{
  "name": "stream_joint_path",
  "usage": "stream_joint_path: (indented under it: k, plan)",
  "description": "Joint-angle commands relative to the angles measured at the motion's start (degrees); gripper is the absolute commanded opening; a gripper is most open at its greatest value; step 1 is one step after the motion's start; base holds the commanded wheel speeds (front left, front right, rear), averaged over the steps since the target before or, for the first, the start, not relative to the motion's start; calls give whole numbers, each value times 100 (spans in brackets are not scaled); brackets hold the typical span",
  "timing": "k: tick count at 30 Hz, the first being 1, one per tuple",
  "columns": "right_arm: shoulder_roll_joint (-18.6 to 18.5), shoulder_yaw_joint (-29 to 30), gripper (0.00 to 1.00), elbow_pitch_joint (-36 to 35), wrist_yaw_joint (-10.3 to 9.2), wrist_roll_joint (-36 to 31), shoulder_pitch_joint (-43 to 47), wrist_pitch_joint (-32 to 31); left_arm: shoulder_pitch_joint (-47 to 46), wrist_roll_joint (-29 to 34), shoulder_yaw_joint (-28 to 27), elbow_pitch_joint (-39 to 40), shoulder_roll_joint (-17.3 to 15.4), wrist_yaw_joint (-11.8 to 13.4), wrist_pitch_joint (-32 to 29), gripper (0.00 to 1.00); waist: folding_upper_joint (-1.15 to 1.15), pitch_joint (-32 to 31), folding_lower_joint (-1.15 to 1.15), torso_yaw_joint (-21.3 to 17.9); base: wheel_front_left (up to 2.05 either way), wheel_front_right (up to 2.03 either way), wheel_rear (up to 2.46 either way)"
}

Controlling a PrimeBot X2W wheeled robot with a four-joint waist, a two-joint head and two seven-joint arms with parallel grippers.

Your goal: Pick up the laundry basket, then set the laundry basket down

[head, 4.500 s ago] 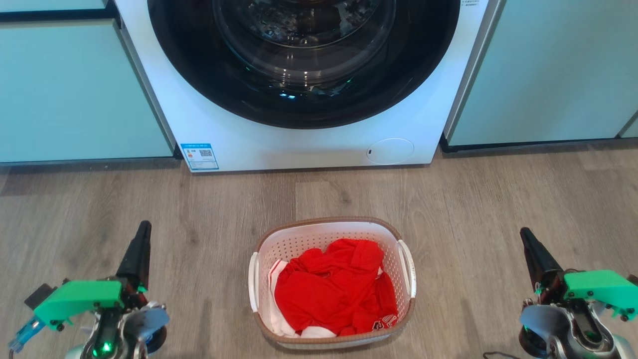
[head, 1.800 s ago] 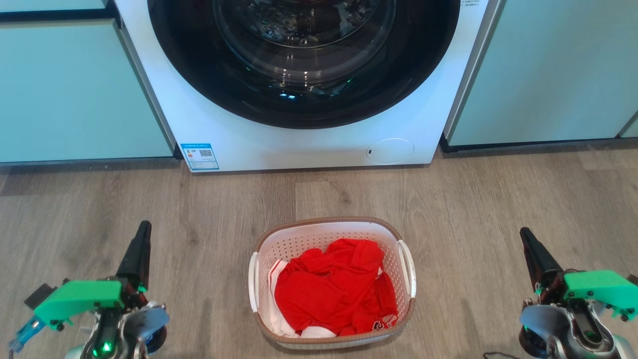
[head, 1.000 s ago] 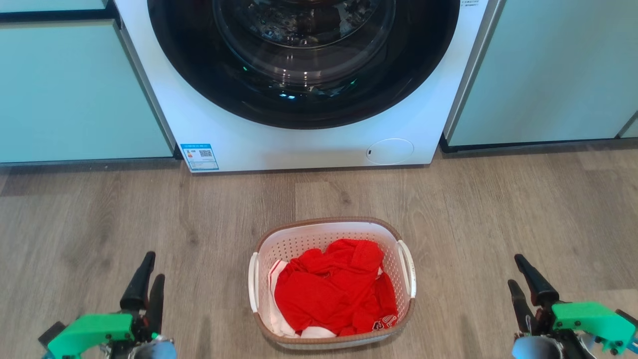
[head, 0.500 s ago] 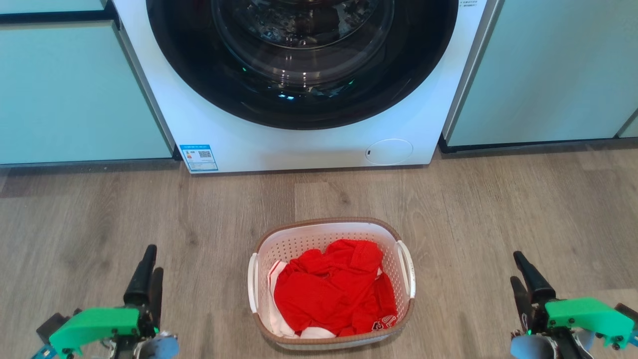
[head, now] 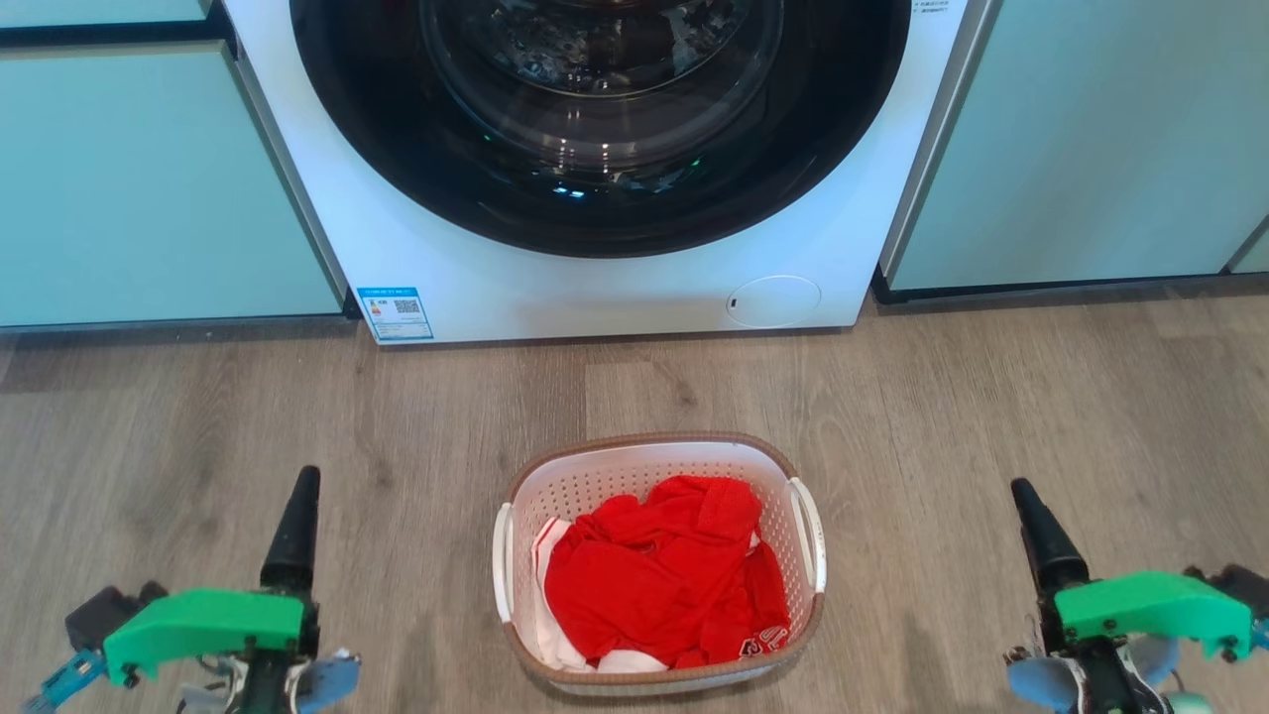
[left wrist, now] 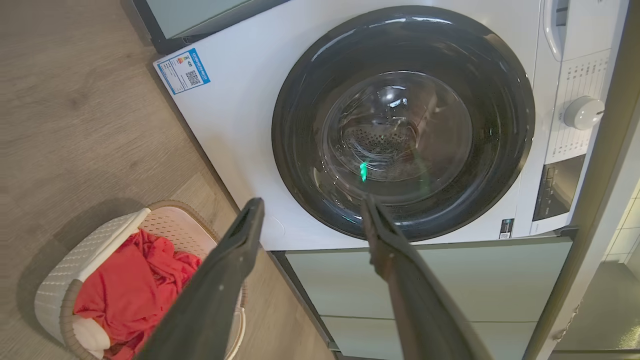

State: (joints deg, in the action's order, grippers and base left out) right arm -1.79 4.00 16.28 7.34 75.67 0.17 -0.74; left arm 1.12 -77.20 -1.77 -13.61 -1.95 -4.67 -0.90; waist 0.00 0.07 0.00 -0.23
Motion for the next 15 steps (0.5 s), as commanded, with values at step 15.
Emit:
stream_joint_path:
  k: [15]
  plan:
    - [-57,-301,100,-617,6,-1555,-234,310,-173,1700,237,539,-69,232,310,100,0,10,0,-16,0,0,0]
